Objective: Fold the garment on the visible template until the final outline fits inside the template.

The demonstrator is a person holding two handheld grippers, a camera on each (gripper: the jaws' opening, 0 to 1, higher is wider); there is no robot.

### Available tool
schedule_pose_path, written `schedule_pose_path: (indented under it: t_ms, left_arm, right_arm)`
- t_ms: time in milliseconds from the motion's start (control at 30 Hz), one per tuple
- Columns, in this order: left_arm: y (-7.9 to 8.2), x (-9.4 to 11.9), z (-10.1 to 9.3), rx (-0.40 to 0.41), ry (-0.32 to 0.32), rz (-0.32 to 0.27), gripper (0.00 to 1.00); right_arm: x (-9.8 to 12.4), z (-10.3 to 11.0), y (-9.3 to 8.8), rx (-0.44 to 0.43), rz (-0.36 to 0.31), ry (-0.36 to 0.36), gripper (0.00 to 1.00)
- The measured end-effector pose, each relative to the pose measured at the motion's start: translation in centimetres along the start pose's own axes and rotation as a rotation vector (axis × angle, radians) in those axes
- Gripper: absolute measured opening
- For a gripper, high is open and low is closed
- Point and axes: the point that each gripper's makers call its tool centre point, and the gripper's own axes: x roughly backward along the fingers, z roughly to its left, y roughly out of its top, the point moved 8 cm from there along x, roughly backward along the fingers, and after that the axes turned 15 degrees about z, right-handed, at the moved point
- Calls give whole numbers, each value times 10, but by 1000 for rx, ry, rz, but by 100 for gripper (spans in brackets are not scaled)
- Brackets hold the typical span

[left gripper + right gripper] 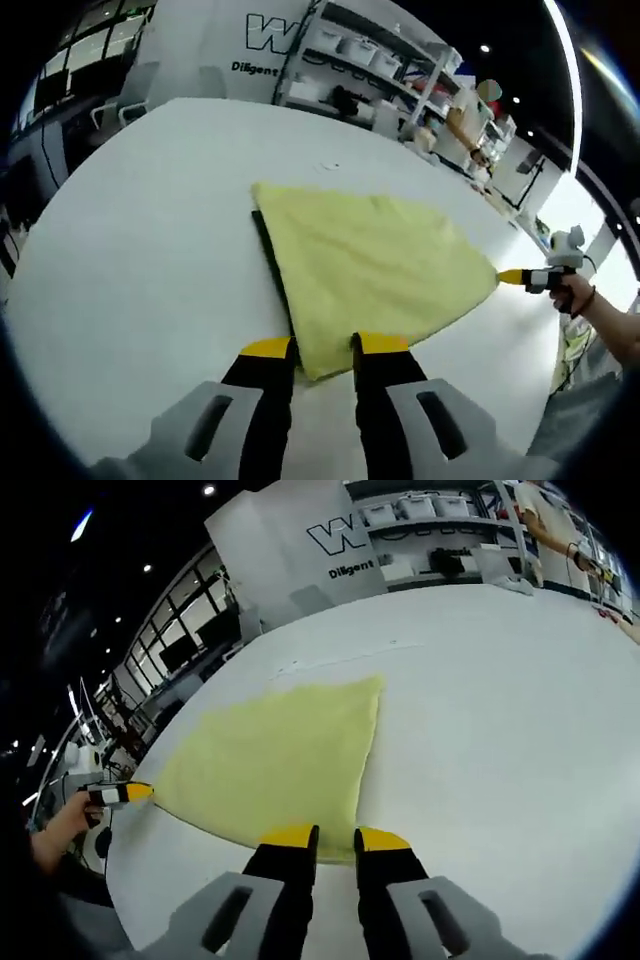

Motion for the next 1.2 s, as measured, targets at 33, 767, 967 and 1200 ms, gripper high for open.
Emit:
schedule_pose_path:
  t_ms: [33, 767, 967, 1200]
  left_arm:
    - [-1, 0, 1, -9, 16, 2, 8]
    - [-31, 20, -2, -86, 54, 25, 1]
    - [-42, 26, -8, -123, 63, 51, 1]
    - [-54, 33, -14, -157, 86, 91, 1]
  right_arm:
    - [0, -1, 0, 9, 5, -21, 0]
    - [18, 0, -29, -3, 66, -46, 0]
    - [26, 2, -44, -12, 75, -52, 0]
    - [35, 5, -61, -6, 76, -59, 0]
